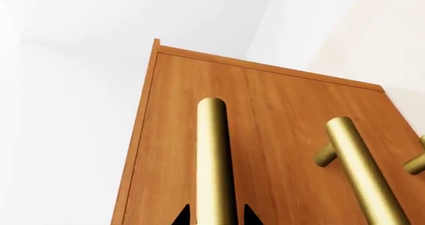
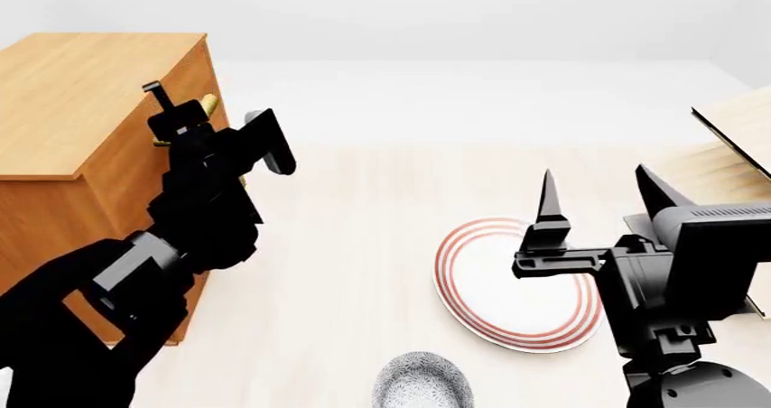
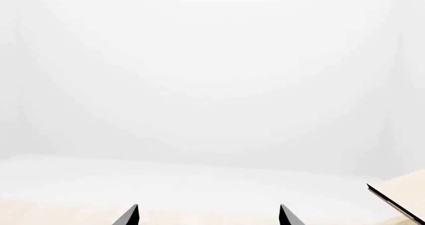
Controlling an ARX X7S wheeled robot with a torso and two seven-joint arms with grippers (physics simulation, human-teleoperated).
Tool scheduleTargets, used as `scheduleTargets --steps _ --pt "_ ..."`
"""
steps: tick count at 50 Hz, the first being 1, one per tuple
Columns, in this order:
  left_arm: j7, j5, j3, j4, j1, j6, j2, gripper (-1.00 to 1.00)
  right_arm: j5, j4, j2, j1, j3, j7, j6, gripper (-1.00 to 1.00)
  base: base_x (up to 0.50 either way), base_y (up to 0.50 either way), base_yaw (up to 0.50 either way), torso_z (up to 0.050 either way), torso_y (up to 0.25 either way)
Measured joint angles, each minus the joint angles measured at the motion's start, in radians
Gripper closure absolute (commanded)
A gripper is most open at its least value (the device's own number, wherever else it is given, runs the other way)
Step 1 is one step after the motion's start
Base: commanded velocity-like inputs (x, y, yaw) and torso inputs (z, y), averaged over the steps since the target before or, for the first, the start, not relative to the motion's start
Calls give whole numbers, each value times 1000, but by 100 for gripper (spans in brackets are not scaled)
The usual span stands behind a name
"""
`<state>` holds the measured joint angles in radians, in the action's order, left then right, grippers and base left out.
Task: Open the top drawer of the cabinet and put the bowl in it.
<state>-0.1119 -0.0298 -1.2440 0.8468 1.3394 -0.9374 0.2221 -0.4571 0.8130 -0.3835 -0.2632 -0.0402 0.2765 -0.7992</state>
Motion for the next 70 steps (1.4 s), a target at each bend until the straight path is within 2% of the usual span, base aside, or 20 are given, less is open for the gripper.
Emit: scheduleTargets --steps 16,46,70 --pt "10 1 8 -45 -1 -11 13 100 -6 1 -3 2 0 5 4 -100 0 0 0 0 1" --pt "67 44 -30 -433 -18 -142 54 100 -29 24 -12 10 -14 17 5 -100 0 0 0 1 6" --pt "80 31 -65 -507 -18 -180 24 100 -48 26 -17 33 -38 18 29 -100 0 0 0 1 6"
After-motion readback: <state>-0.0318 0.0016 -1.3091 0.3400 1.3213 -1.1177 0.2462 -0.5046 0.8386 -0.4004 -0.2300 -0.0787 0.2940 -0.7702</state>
